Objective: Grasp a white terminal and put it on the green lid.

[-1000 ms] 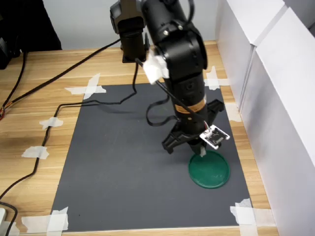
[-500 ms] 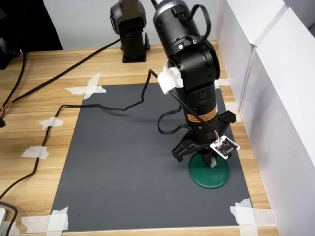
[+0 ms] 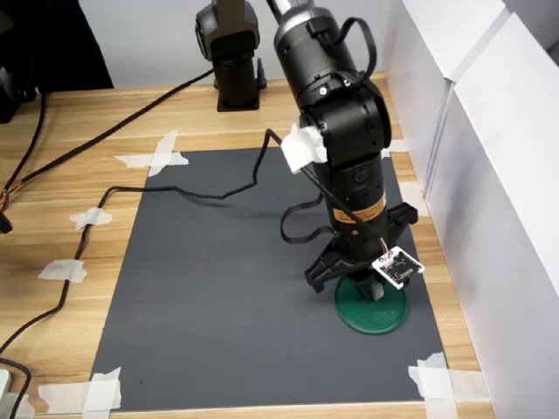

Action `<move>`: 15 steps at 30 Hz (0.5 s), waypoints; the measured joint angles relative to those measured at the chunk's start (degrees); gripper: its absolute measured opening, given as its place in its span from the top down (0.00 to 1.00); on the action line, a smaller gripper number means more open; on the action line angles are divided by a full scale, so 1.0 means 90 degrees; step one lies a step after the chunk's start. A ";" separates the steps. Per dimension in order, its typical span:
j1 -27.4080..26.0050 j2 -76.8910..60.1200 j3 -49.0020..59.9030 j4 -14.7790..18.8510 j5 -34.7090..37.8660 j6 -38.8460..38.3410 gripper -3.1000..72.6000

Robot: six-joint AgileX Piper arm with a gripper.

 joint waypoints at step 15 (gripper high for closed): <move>0.0000 -0.1309 0.0100 -0.0196 -0.0240 0.0438 0.46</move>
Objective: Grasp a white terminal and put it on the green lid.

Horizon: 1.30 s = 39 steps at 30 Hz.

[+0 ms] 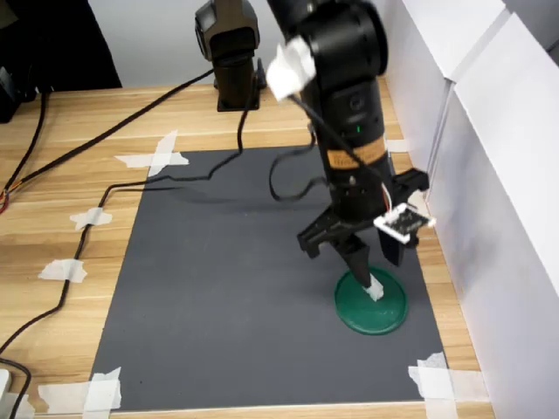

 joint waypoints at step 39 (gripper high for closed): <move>-0.3239 -0.9445 0.8789 -0.0014 -0.4317 0.1085 0.98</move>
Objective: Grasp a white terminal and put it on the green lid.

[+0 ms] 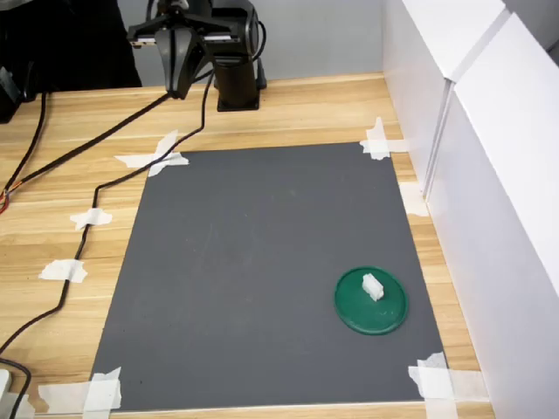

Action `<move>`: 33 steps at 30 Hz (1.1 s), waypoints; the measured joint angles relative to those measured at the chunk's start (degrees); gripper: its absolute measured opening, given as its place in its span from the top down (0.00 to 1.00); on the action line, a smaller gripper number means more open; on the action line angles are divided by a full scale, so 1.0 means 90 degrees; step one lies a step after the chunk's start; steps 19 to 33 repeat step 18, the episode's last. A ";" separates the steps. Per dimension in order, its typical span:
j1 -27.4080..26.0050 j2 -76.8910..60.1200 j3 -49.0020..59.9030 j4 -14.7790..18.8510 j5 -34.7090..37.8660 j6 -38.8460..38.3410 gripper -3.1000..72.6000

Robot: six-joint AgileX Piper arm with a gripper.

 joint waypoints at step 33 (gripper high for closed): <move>0.0000 -0.2660 0.1121 -0.0329 0.0406 -0.0001 0.98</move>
